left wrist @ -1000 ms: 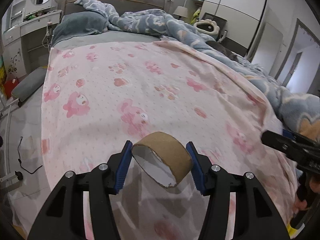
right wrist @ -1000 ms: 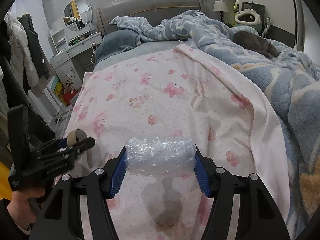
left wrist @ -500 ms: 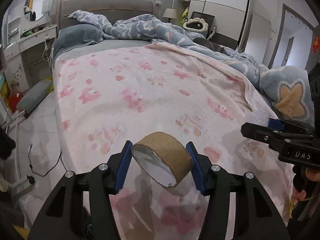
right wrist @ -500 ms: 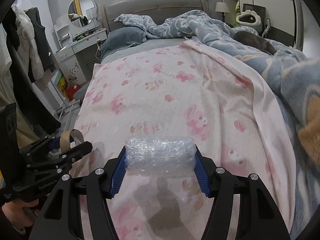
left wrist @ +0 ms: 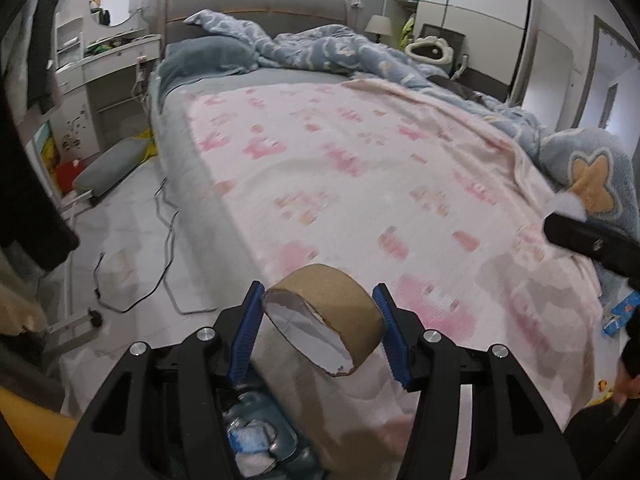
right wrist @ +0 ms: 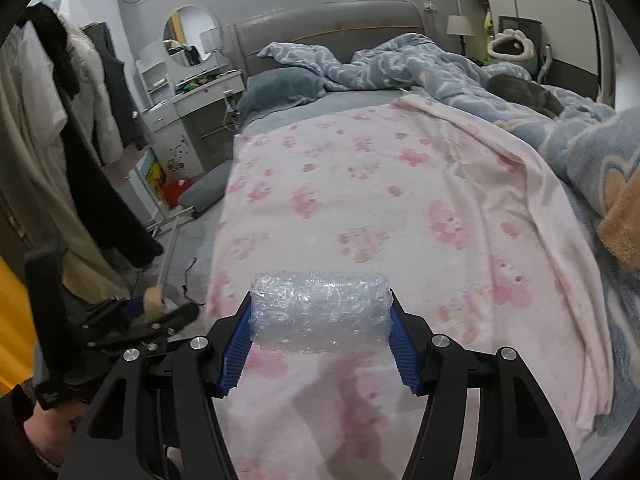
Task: Collect trash
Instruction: 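Carry the tape roll and bubble wrap in both tools over the teal bin, then open the left tool over the bin to drop the tape roll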
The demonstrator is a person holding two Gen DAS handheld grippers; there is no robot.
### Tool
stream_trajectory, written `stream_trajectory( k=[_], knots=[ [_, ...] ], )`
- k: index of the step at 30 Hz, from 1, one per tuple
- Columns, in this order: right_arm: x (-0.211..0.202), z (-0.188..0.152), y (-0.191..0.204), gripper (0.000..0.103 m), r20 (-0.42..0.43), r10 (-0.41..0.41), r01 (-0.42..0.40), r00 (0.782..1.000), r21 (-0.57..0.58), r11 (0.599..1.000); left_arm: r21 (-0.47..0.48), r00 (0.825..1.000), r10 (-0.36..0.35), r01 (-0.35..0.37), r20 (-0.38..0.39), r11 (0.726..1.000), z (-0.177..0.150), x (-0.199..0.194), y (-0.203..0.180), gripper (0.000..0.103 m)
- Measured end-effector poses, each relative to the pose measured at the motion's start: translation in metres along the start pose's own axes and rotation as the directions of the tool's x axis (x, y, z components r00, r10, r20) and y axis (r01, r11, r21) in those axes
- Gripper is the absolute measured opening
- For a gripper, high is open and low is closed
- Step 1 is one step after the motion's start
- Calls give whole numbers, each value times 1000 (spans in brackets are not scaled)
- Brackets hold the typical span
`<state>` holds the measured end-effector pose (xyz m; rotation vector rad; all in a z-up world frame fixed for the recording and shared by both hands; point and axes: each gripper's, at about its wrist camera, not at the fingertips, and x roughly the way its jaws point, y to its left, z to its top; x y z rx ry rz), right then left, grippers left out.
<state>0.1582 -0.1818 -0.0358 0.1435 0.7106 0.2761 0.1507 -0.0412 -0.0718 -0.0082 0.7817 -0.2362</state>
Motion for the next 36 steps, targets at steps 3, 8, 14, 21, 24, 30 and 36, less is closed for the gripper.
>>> stream_trajectory(
  k=[3,8,14,21,24,30,36],
  knots=[
    [0,-3,20,62,-2,23,-23,1000,-19,1000,-17,999,29,-30,-21,999,-11,-2,16,58],
    [2,-4,46,62,-7,54,-54,999,-34,998,-31,994,82,-85,-73,996,-28,0,43,58],
    [13,-6,82,62,-28,89,-91,996,-74,993,-87,985,109,-122,-137,989,-47,4,80,58],
    [32,-7,119,62,-59,135,-141,989,-114,983,-151,971,111,-145,-213,978,-62,9,114,58],
    [40,-6,131,62,-71,148,-156,986,-125,980,-164,950,98,-152,-297,975,-76,20,126,58],
    [58,-11,157,62,-108,171,-186,979,-145,972,-168,907,84,-167,-413,972,-101,36,139,58],
    [76,-15,174,62,-145,182,-205,973,-171,964,-174,857,60,-172,-512,970,-125,51,148,59]
  ],
)
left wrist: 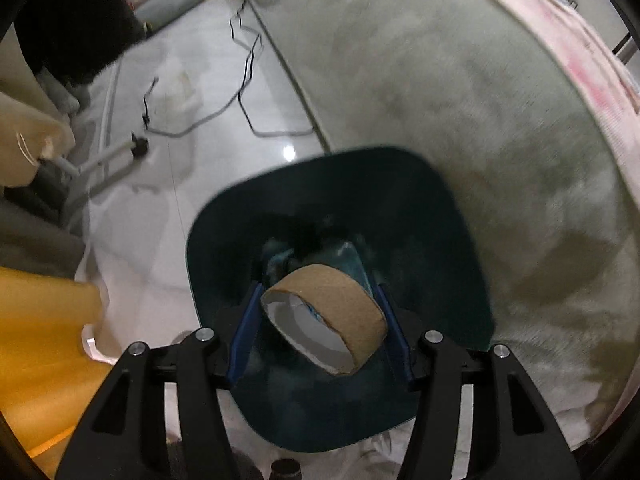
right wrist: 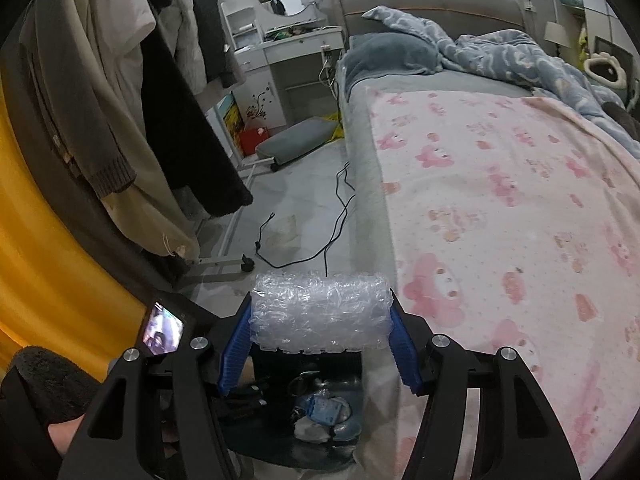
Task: Collect trash
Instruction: 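Open the left tool over the bin to drop the tape roll, then lower the bubble wrap into the bin and open the right tool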
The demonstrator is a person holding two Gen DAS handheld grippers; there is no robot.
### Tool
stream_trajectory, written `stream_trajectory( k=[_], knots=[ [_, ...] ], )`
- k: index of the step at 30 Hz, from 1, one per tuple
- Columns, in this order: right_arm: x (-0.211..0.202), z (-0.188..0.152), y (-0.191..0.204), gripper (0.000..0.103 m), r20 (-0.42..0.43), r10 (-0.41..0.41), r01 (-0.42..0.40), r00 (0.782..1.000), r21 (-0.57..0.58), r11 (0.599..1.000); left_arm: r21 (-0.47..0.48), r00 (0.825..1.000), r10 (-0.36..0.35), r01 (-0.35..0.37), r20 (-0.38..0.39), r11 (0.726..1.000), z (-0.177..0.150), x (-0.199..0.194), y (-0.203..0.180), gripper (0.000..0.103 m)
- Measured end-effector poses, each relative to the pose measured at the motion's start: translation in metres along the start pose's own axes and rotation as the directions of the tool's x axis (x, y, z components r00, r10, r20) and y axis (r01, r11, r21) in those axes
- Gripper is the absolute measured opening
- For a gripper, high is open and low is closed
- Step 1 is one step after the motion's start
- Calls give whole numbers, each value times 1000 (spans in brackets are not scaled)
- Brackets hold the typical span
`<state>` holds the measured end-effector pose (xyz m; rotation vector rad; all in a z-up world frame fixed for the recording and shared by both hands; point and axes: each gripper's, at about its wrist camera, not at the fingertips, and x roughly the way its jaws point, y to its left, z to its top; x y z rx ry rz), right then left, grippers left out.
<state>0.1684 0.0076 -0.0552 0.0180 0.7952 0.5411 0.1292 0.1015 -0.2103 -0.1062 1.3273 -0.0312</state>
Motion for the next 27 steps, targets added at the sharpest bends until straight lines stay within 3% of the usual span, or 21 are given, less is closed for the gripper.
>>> stream_trajectory(
  k=[7,11,14,21,27],
  knots=[
    [23,1,9,62,-44,-1,0,999,-12,1000,-11,997,-27,26,-75,1000,-11,13,14,61],
    [37,1,15,62,-70,0,-1,998,-23,1000,-27,992,-61,58,-113,998,-19,16,24,78],
    [48,-2,20,62,-96,-4,1,995,-33,999,-27,994,-60,58,-86,998,-21,7,32,85],
    [79,-11,33,62,-171,-10,-1,985,-66,998,-77,997,-78,78,-1,994,-22,-18,60,87],
    [107,-24,37,62,-240,-20,4,971,-67,998,-88,990,-52,64,129,994,-19,-54,81,88]
  ],
)
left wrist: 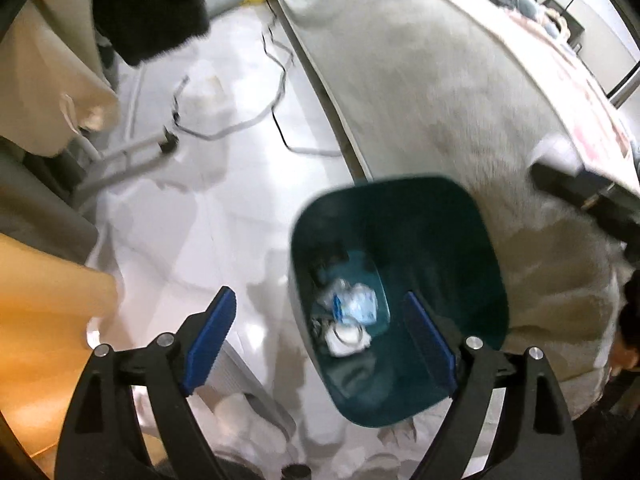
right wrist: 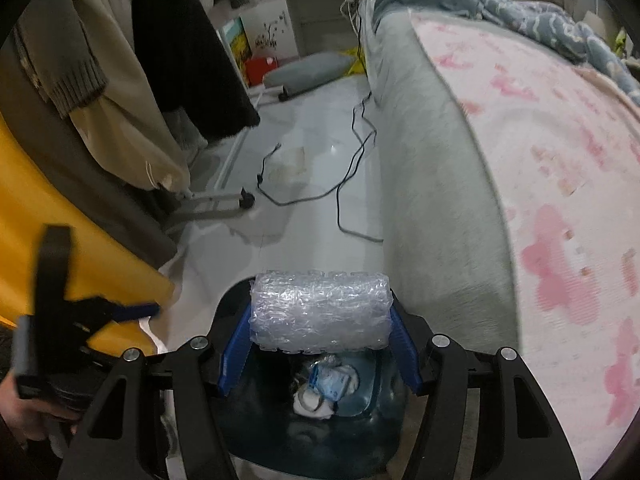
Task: Collect trash
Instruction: 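Lower the bubble wrap into the bin and open the right tool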
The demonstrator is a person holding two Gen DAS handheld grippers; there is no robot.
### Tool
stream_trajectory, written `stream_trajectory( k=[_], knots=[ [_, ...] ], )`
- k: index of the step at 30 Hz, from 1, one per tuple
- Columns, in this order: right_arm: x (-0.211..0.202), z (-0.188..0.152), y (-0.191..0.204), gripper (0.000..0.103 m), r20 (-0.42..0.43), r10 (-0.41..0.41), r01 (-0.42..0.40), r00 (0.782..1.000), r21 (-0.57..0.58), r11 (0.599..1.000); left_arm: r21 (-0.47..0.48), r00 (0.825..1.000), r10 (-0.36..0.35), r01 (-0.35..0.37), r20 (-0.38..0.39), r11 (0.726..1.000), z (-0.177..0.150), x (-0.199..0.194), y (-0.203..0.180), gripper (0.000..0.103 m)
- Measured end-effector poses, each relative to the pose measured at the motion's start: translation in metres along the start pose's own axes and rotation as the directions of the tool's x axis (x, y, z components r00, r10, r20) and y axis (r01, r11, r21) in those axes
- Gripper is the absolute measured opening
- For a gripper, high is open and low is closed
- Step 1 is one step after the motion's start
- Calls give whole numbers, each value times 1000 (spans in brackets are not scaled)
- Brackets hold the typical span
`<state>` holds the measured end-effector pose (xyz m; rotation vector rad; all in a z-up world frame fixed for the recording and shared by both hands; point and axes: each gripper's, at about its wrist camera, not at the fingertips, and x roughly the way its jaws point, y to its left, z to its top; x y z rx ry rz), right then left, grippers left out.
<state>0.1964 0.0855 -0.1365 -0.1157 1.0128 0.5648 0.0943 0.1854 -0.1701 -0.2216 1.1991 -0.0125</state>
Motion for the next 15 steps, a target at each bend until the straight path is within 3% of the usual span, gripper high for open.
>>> stream_trajectory(
  k=[8,15],
  knots=[
    [44,-16,7,62,-118,3,-3,993,-3,1000,-30,994,19,-16,109,999,7,-30,19,89],
    [78,-34,16,62,-219,-16,7,976,-42,999,-12,972,23,-20,232,1000,13,-59,14,92]
  ],
)
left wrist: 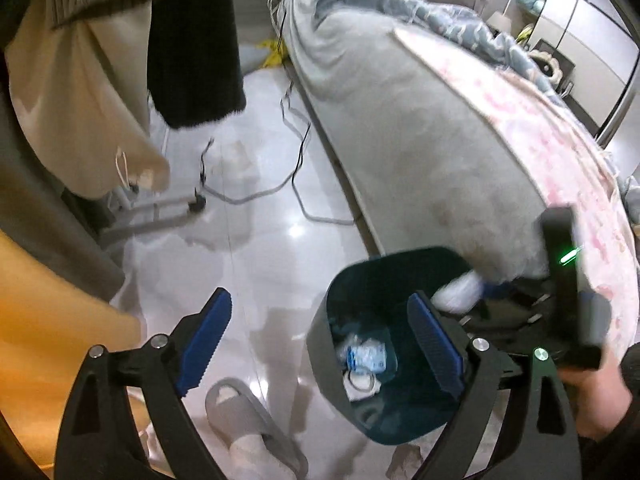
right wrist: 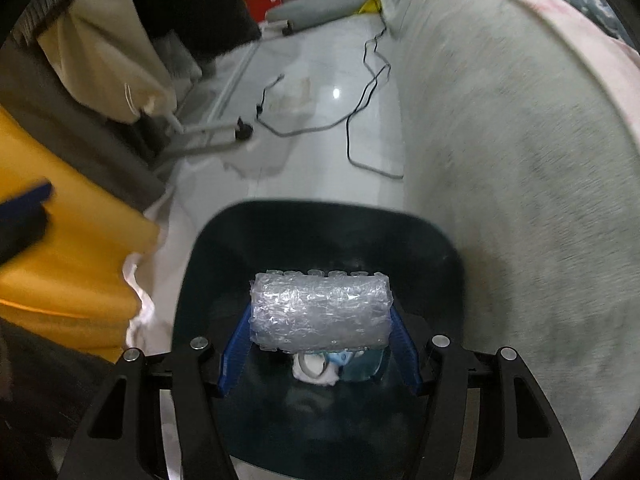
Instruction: Collect trash
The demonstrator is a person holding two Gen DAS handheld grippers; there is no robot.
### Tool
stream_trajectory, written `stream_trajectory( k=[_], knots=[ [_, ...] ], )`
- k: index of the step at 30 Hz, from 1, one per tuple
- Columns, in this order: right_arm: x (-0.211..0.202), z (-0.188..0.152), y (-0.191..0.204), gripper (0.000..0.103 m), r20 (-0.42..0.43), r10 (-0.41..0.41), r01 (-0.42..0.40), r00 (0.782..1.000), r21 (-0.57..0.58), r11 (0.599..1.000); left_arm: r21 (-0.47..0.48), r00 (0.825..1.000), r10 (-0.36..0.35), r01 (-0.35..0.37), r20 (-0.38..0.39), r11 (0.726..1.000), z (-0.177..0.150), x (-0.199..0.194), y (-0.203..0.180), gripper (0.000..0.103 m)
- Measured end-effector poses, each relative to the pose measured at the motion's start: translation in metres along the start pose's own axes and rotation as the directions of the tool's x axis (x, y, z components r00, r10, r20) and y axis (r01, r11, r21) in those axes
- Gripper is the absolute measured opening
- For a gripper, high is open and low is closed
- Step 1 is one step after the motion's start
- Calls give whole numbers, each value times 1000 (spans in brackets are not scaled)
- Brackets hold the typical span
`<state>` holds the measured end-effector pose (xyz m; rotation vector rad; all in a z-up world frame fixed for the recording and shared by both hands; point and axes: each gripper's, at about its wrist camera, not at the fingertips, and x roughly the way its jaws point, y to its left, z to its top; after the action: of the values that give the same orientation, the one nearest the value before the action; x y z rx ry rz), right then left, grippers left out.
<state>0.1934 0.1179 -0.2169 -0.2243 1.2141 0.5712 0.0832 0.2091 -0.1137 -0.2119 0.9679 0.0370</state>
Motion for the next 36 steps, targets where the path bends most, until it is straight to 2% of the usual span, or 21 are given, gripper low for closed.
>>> stream_trajectory(
  k=[6,12,15,17,19,22,25,29,32,34,36],
  knots=[
    [32,-13,8,62,-101,-19,14,995,-47,999,46,992,3,-9,123,999,12,-28,-13,93],
    [53,-27,5,62,-186,-42,32,982,-56,998,48,970,15,-28,241,998,22,-61,-25,93],
    [62,-34,6,69,-253,-29,14,967,-63,998,33,956,-2,-8,294,999,27,-79,-30,94],
    [62,-38,7,79,-266,-63,38,962,-100,994,36,947,1,-13,322,999,29,-89,-36,96],
    [57,-40,10,79,-255,-83,51,963,-129,990,42,940,15,-31,342,999,32,-99,-43,96],
    [39,-39,10,79,-202,-69,46,977,-118,992,46,931,18,-38,364,998,33,-110,-55,96],
    [3,-34,5,79,-115,-56,43,992,-113,993,34,921,27,-43,388,999,30,-122,-67,97],
    [-46,-30,2,81,-4,-60,59,998,-120,991,25,920,35,-49,390,999,21,-132,-82,97],
    [-91,-28,-3,86,126,-52,65,991,-97,993,18,920,33,-43,390,999,15,-139,-87,98],
    [-129,-34,-6,88,231,-59,77,971,-69,995,33,930,2,-15,367,999,9,-140,-93,99],
    [-154,-40,-10,91,300,-75,96,951,-55,994,47,934,5,-24,358,999,2,-140,-100,99]
  ],
)
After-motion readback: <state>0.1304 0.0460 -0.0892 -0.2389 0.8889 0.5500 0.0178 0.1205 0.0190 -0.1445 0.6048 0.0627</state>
